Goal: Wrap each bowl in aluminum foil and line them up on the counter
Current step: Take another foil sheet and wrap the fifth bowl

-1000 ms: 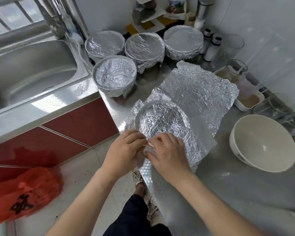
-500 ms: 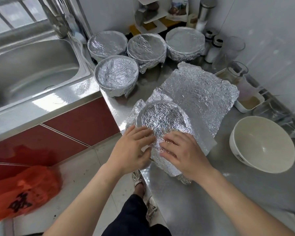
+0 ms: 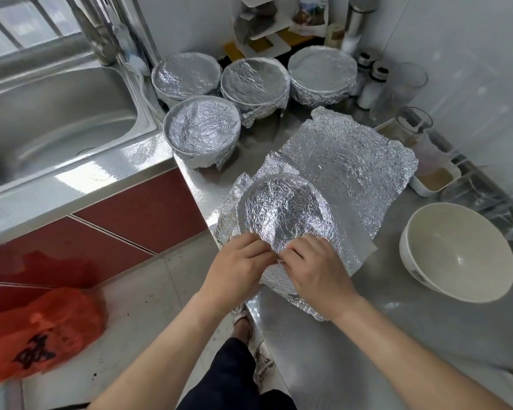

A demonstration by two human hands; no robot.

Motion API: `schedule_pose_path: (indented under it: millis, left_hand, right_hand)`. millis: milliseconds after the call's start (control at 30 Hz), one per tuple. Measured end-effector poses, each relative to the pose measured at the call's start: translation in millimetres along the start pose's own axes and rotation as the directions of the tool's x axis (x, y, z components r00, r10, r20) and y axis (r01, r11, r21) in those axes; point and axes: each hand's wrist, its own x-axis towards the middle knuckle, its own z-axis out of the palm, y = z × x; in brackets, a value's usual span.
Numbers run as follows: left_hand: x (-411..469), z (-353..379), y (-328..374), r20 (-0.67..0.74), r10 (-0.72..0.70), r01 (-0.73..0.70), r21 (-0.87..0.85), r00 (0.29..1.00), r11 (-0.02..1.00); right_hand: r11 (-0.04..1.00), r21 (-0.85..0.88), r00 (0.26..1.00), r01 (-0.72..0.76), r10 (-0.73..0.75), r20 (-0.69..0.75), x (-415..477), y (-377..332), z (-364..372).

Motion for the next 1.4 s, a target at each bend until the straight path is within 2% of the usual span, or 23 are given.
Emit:
schedule_pose_path:
  millis: [233,400,533,667,733,900,1067,1400]
  left_hand:
    - [7,-9,-5,-0.111,0.014,-0.013,0.017,0.994,1.000]
    - [-5,-14,-18,-0.028,-0.062,0.061,-0.029,0.998,0.998]
    - [-12,-15,-26,0.042,-0.111,0.114,-0.075,0.993,0.991]
    - [-11,-20,-20,0.048,-0.210,0.214,-0.095,0.976,0.972]
    - [-6,-22,-15,0.053,-0.222,0.227,-0.110,0.974,0.968]
    - [3,-8,-6,0.170,-0.122,0.145,-0.128,0.978,0.981]
    - [-1,0,-6,0.102,-0.105,0.119,-0.134,0.989,0.984]
    - [-1,5,-3,-0.032,0.029,-0.029,-0.001,0.999,1.000]
  right_hand:
    - [0.997,-0.023,0.990,-0.075,0.072,-0.121,10,-17,0]
    - [0.973,-0.017,0.965,-0.229,0.224,-0.139,15,-39,13]
    - [0.950,0.031,0.948,-0.312,0.313,-0.058,18,-50,15]
    - [0.916,0.207,0.939,-0.343,0.340,0.051,17,-42,-1]
    - [0.907,0.268,0.945,-0.326,0.321,0.063,14,-28,-9]
    - [0.963,0.192,0.970,-0.190,0.153,0.189,6,3,-17]
    - [0.972,0.209,0.970,-0.109,0.058,0.236,0,19,-18]
    - [0.998,0.053,0.999,0.031,-0.032,0.019,-6,14,-9]
